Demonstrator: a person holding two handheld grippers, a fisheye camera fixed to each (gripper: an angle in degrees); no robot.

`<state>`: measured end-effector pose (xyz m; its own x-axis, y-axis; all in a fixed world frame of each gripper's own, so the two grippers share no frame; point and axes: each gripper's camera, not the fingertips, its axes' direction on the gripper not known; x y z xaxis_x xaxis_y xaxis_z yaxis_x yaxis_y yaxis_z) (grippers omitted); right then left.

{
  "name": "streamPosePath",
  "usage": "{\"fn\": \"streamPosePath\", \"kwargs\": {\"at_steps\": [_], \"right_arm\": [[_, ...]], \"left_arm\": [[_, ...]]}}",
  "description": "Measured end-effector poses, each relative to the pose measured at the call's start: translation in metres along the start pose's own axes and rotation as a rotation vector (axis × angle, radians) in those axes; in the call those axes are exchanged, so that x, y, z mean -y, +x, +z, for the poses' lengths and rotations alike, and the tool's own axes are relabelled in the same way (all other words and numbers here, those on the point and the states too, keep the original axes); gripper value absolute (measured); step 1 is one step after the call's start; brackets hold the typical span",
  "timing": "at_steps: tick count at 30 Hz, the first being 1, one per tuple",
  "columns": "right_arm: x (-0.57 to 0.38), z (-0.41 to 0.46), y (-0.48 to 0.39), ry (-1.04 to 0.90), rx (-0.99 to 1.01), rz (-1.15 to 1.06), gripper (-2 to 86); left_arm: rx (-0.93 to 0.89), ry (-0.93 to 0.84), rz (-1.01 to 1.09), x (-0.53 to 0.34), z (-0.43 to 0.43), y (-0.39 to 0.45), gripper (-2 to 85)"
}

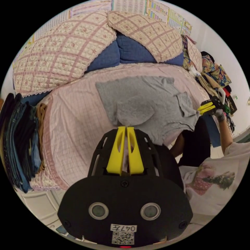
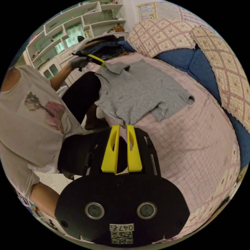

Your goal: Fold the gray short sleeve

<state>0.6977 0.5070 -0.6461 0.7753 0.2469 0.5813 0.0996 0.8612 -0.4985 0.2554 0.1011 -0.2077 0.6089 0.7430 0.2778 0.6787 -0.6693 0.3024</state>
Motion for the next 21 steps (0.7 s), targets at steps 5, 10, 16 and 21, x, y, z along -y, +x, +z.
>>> {"fn": "streamPosePath", "kwargs": {"at_steps": [5, 10, 16, 21], "right_arm": [[0.008, -0.015, -0.020, 0.024, -0.142, 0.096, 3.7], [0.042, -0.018, -0.071, 0.119, -0.211, 0.053, 2.5], [0.090, 0.036, -0.112, -0.082, -0.428, -0.086, 4.9], [0.097, 0.036, -0.132, -0.161, -0.482, -0.186, 5.3]], "left_arm": [[0.081, -0.008, -0.035, -0.005, 0.005, 0.014, 5.8], [0.094, 0.129, 0.004, -0.005, -0.025, 0.051, 6.0], [0.135, 0.060, 0.176, 0.027, 0.012, 0.123, 6.8], [0.087, 0.060, 0.219, 0.039, 0.032, 0.152, 7.7]]}}
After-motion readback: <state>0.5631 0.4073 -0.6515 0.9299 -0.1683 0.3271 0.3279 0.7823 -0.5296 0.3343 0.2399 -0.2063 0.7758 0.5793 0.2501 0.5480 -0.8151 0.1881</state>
